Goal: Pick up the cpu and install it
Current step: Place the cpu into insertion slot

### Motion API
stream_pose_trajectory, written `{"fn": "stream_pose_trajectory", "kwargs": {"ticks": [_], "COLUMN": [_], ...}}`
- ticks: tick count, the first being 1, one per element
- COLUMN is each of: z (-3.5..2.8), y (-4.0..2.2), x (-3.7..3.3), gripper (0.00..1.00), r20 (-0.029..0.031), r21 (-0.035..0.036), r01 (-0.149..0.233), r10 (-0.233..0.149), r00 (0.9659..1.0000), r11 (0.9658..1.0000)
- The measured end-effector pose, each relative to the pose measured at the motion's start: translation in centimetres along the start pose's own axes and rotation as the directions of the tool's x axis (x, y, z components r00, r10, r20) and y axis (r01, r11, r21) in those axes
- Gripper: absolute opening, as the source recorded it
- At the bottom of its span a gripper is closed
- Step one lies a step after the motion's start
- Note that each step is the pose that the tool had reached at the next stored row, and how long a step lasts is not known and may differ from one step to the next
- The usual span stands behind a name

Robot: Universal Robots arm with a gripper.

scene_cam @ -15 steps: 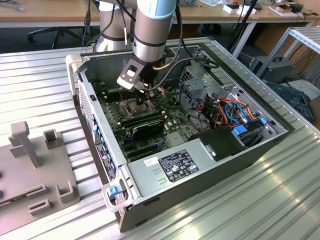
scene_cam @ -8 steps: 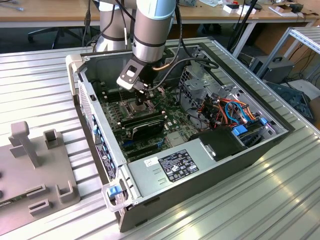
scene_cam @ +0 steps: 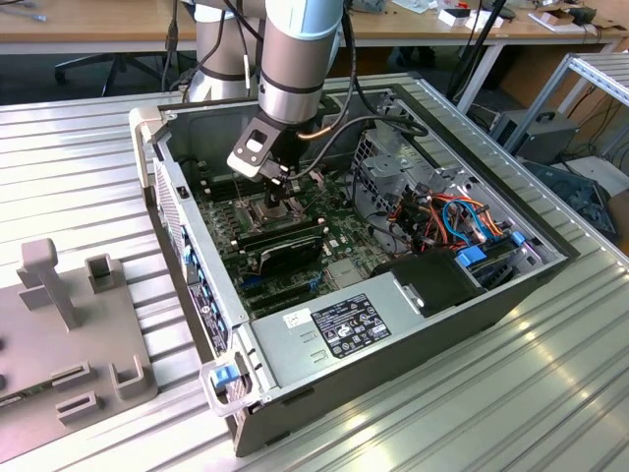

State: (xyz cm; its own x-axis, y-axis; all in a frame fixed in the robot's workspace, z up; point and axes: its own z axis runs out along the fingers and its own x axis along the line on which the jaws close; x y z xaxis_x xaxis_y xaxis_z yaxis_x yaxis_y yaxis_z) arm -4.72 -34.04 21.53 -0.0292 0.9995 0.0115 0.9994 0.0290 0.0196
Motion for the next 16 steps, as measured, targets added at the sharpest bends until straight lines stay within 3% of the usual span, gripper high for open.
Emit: {"fn": "stream_pose_trajectory", "kwargs": {"ticks": [16], "z": [0.31], "y": [-0.01], "x": [0.00], "gripper": [0.11], "r20": [0.0000], "r21": [0.0000], "r01": [0.000], "r10": [0.000], "r00": [1.0000], "r11": [1.0000]}}
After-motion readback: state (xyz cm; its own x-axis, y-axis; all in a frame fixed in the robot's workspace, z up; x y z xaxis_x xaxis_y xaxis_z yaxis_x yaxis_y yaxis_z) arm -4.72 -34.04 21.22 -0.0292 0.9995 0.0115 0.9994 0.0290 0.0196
